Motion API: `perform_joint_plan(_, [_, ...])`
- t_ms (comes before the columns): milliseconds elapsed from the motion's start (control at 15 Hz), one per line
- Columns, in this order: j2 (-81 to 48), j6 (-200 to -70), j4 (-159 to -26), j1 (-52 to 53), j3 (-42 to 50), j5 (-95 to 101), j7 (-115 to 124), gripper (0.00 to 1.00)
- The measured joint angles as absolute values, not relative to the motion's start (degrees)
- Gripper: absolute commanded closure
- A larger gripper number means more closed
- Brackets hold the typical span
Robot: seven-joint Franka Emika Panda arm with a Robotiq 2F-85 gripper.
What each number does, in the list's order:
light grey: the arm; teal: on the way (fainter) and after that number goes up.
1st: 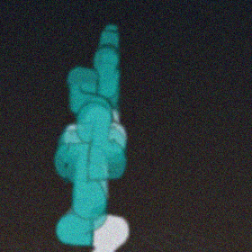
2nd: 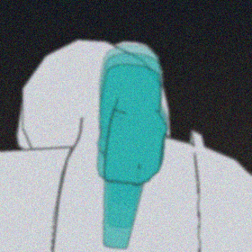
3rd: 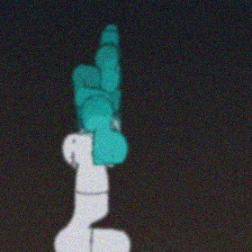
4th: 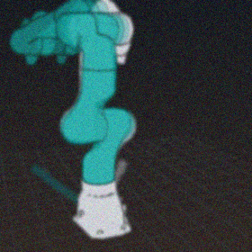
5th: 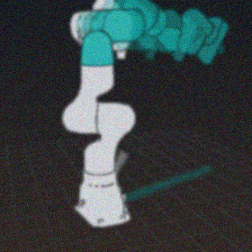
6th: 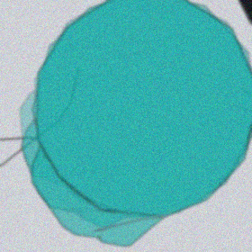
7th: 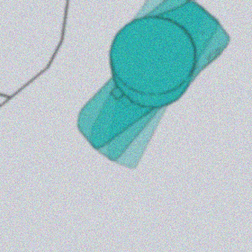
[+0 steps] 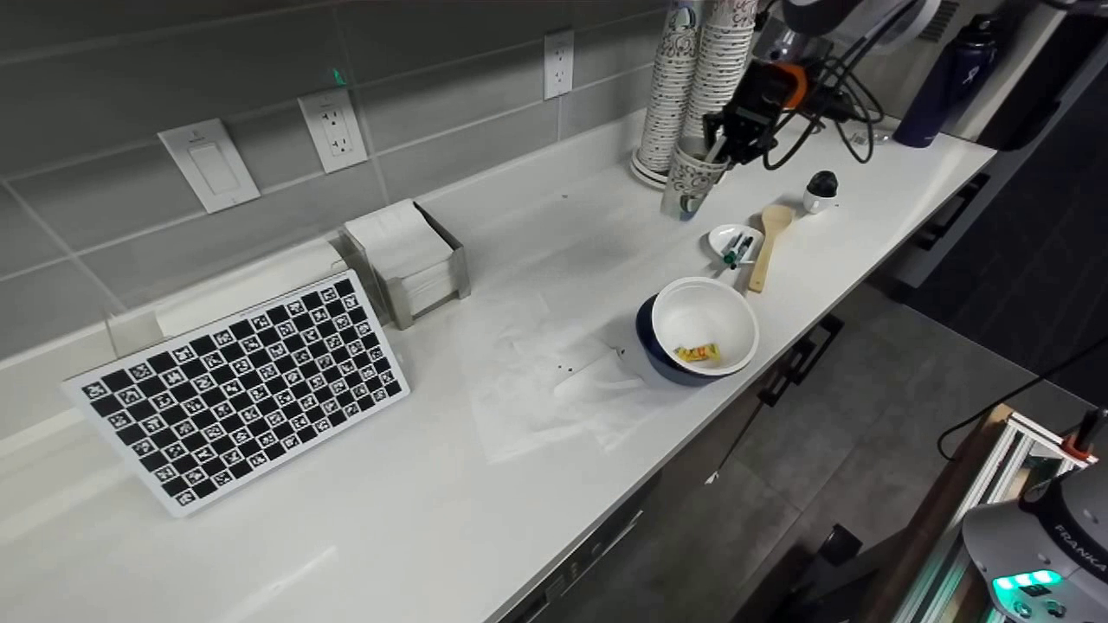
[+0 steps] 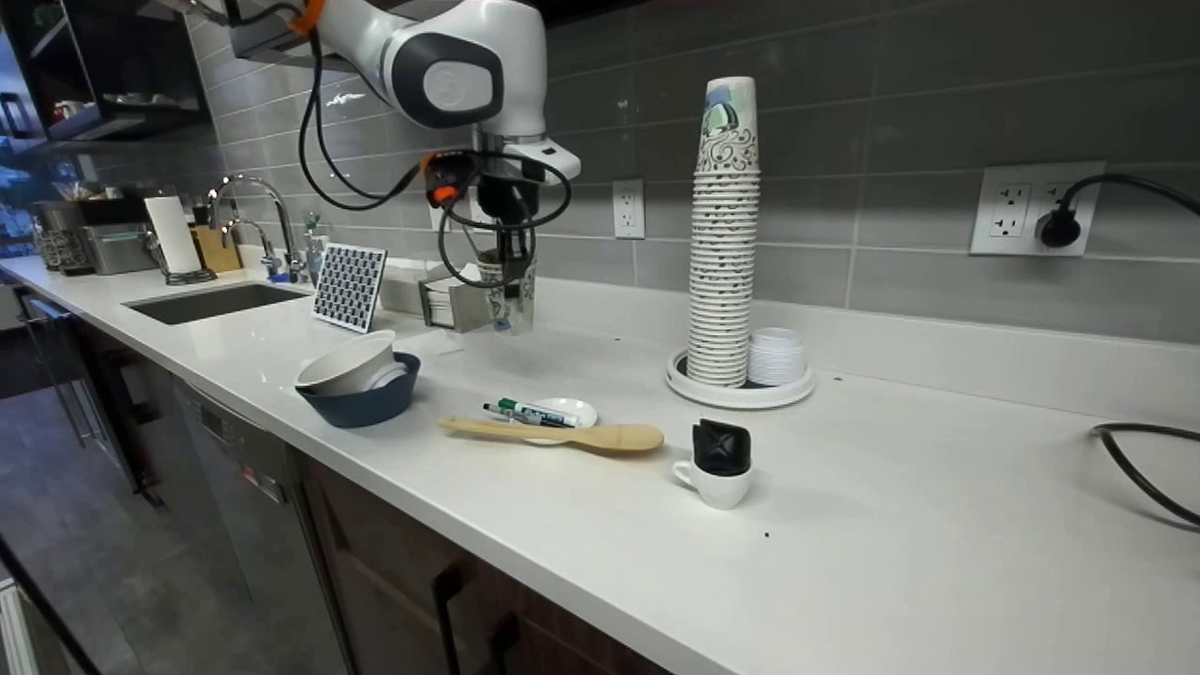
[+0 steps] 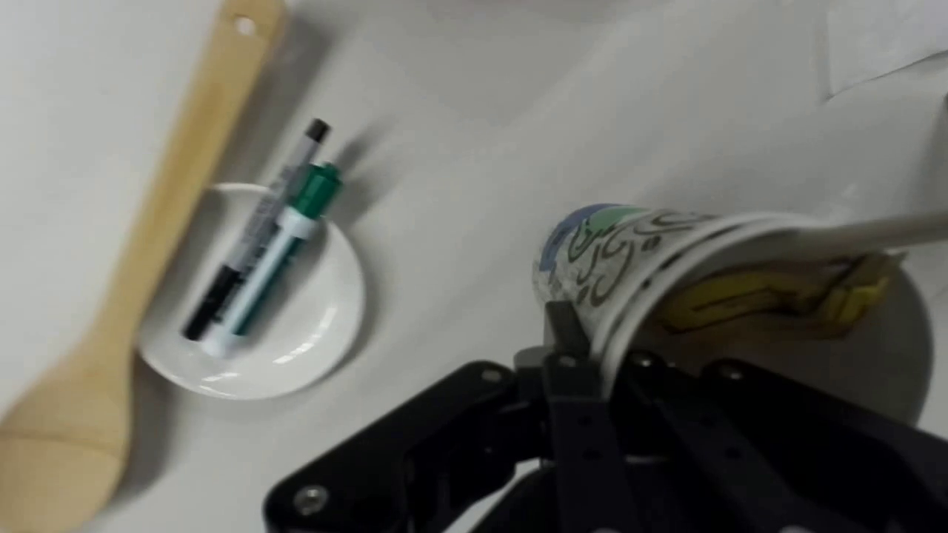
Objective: Move the upright cups to the right
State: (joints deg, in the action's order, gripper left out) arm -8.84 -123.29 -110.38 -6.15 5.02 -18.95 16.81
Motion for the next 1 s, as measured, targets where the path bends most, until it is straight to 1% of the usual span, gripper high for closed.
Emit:
perform_joint_plan(200, [-5.3,-124.7,-117.0,-8.4,9.0,-18.1,17.7,0.96])
perform_joint_plan(267, [-5.4,-124.7,-116.9,-8.7,9.1,-18.1,17.4,0.96])
perform_joint_plan(333, [-5.4,-124.7,-116.7,-8.6,8.9,-18.1,17.4,0.99])
perform_joint_plan(533, [-5.7,-124.7,-116.5,-7.9,8.3,-18.3,18.1,0.99])
perform_joint_plan(733, [-7.3,-125.7,-114.2,-9.0,10.4,-17.8,22.5,0.99])
perform_joint_plan(1000, [-11.9,-125.6,-107.4,-13.0,15.3,-17.4,27.3,0.99])
